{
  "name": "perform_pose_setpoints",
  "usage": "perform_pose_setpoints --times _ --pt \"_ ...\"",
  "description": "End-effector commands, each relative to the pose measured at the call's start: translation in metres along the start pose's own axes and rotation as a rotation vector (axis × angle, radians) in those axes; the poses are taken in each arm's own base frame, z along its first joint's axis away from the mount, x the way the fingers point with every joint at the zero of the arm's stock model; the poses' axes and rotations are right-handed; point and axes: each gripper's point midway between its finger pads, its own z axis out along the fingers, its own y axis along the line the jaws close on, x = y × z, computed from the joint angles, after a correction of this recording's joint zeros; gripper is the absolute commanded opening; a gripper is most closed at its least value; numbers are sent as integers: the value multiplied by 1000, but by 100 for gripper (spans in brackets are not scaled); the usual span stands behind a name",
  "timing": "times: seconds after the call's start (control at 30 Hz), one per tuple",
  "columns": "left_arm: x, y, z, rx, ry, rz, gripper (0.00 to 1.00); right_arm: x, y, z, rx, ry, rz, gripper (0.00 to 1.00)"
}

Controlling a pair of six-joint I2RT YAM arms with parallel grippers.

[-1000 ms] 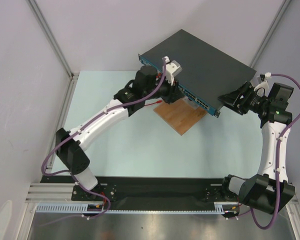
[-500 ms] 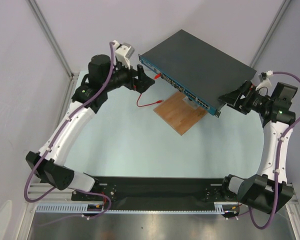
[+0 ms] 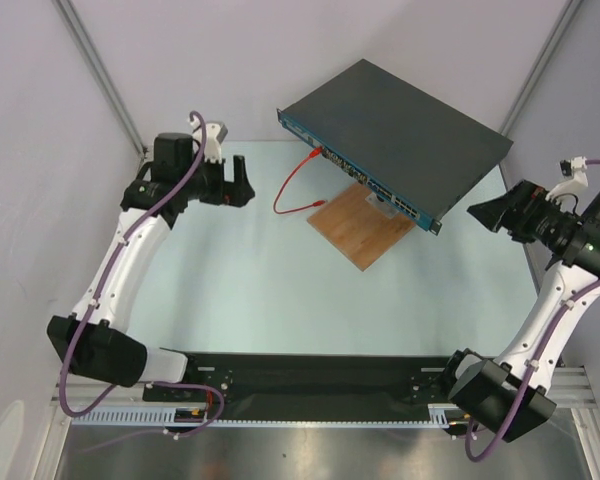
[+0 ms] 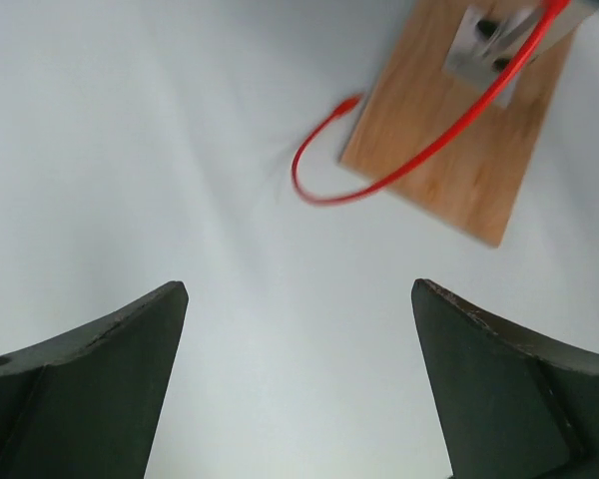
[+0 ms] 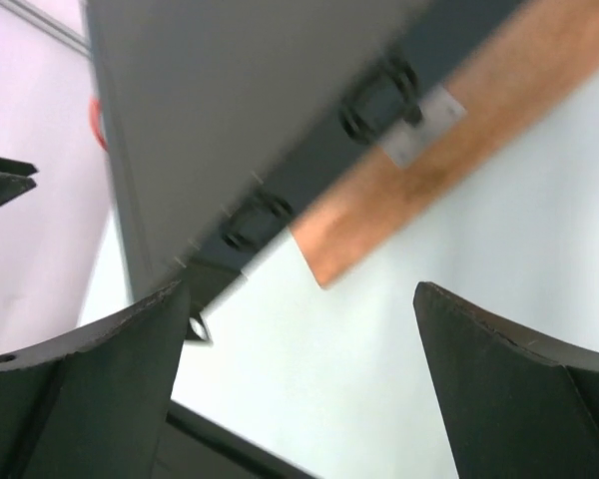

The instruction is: Insert the plug into the switch port

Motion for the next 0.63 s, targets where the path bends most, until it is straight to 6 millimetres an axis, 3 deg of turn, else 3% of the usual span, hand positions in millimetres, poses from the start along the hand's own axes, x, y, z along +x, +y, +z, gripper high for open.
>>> perform_pose_setpoints --times 0.0,0.03,0.1,0.13,0.33,0.6 --pt "33 12 -21 -63 64 56 100 28 -12 -9 23 59 -56 100" --pt "52 15 -19 -69 102 50 100 41 -18 -10 42 96 -59 100" --pt "64 15 -26 -72 104 53 100 58 -24 -12 62 134 -59 100" --pt "80 18 -24 -77 133 46 100 64 -29 -13 83 147 -70 100" --pt "120 25 -32 -104 169 69 100 75 -41 -11 119 204 -96 100" --pt "128 26 -47 -126 142 84 100 84 -35 -13 119 217 -150 100"
